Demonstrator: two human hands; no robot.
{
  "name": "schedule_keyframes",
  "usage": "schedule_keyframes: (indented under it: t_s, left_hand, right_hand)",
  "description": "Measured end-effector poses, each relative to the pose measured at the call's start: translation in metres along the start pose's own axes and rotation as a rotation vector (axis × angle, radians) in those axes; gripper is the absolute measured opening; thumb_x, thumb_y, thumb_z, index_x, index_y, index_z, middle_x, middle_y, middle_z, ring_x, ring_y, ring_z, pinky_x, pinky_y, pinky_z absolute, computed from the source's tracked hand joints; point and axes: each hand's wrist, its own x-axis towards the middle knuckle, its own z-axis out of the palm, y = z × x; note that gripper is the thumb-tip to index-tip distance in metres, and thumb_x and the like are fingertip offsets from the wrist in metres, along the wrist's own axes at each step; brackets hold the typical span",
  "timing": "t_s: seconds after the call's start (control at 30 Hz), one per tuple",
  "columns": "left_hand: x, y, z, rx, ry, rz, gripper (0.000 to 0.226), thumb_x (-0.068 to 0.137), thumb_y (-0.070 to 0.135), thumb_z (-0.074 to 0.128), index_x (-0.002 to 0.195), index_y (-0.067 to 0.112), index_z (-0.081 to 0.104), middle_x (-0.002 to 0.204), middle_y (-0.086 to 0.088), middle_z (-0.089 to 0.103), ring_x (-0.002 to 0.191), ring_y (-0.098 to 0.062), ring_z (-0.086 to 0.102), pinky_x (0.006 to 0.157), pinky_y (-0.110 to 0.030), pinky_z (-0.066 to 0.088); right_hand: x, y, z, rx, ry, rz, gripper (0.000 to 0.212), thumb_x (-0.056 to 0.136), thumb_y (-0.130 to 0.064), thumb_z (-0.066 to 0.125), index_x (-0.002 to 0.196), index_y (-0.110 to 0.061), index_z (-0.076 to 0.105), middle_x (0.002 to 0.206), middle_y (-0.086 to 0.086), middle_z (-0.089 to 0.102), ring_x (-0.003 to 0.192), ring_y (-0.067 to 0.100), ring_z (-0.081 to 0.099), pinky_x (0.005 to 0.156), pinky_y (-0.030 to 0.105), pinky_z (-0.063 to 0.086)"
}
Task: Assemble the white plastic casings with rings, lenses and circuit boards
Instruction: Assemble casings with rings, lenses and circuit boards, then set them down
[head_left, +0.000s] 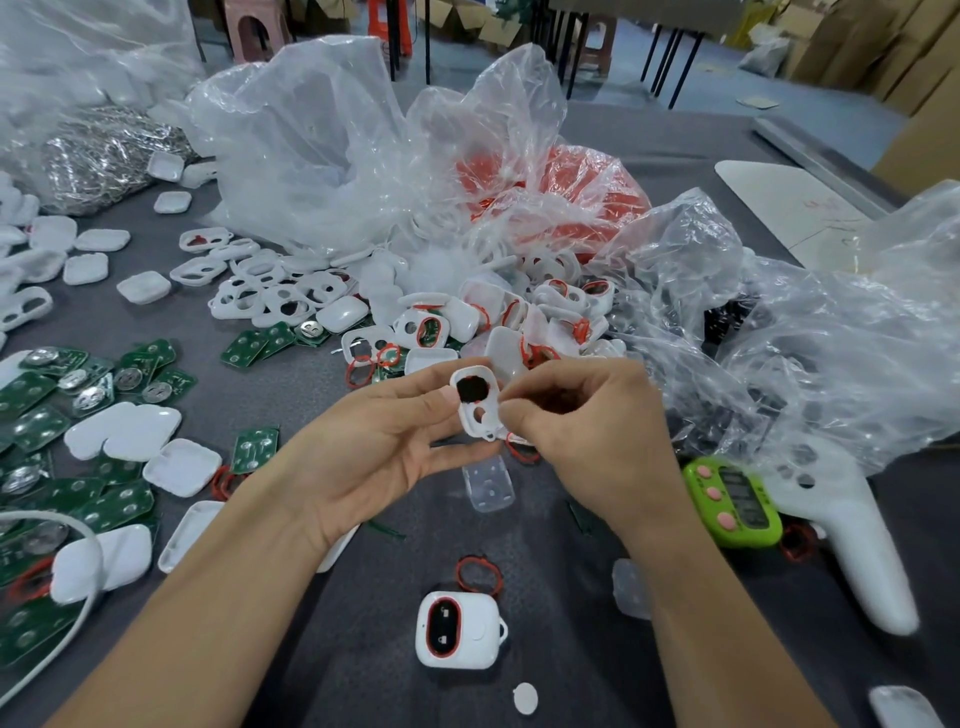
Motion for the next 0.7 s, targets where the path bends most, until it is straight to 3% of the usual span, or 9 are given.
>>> schedule_keyframes:
  t_s: [0.13,0.33,0.57,0.7]
  left_hand:
    - [0.001,-0.001,-0.001,0.002,0.021,0.014,0.038,0.089,0.008,0.061,0.126,0.003,0.069,0.122,-0.020,0.071,0.109,-0.029,0.072,0.084,-0.040,0.062]
    - [0.001,-0.002,-0.001,0.004,0.030,0.020,0.037,0.088,0.008,0.062,0.123,0.003,0.071,0.121,-0.021,0.071,0.108,-0.030,0.072,0.084,-0.039,0.062]
    - [0.004,-0.004,-0.002,0.022,0.052,0.042,0.037,0.085,0.008,0.064,0.121,0.005,0.072,0.121,-0.018,0.072,0.107,-0.027,0.072,0.081,-0.038,0.062]
    - [0.004,-0.006,-0.005,0.072,0.056,0.068,0.034,0.084,0.008,0.065,0.116,0.011,0.077,0.123,-0.016,0.072,0.107,-0.024,0.071,0.083,-0.038,0.062]
  right_hand:
    - [-0.005,-0.003,0.006,-0.150,0.033,-0.047,0.013,0.072,-0.019,0.088,0.078,-0.029,0.082,0.064,-0.021,0.068,0.064,-0.005,0.064,0.059,0.006,0.044]
    - [-0.008,-0.006,0.008,-0.183,-0.037,-0.034,0.012,0.078,-0.018,0.083,0.078,-0.029,0.081,0.068,-0.021,0.071,0.067,-0.003,0.067,0.063,0.013,0.052]
    - [-0.011,-0.010,0.012,-0.177,-0.023,0.010,0.008,0.081,-0.035,0.083,0.076,-0.030,0.081,0.064,-0.021,0.070,0.064,-0.001,0.066,0.059,0.013,0.050]
    - [-0.010,-0.010,0.016,-0.171,-0.023,0.084,0.009,0.079,-0.033,0.084,0.073,-0.028,0.080,0.062,-0.022,0.068,0.062,-0.002,0.064,0.057,0.009,0.045]
